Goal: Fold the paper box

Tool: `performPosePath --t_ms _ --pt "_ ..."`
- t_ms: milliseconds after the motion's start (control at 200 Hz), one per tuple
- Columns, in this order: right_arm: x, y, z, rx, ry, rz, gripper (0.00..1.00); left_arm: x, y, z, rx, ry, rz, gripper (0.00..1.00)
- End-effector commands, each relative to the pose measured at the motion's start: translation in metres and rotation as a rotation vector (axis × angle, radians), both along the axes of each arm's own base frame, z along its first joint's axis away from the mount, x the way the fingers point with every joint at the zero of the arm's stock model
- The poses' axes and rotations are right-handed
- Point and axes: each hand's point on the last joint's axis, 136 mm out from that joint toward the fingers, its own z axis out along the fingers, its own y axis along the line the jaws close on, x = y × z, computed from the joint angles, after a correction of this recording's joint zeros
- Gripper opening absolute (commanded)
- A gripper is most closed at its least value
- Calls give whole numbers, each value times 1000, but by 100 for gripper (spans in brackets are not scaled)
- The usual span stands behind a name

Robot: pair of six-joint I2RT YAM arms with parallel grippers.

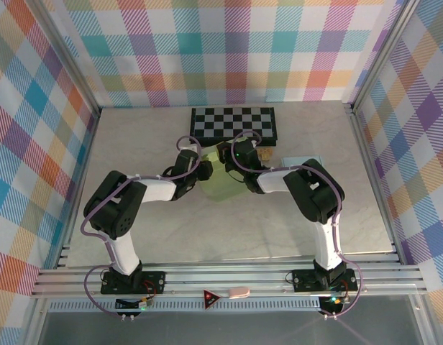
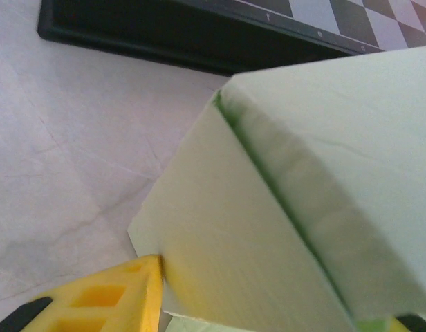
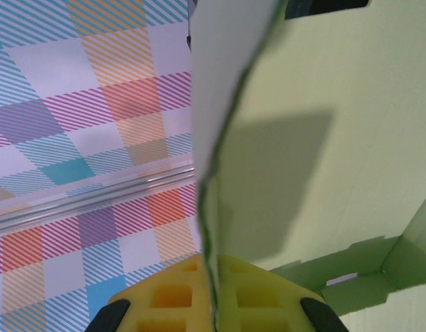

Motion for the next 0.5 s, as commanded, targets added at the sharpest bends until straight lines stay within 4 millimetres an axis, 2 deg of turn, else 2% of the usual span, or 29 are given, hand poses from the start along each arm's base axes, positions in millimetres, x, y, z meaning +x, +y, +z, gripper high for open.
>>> performPosePath --t_ms 0,500 --pt "-14 12 -20 -14 88 26 0 18 -4 37 11 -146 35 40" --pt "-17 14 -38 -64 74 52 0 26 -4 27 28 -119 65 32"
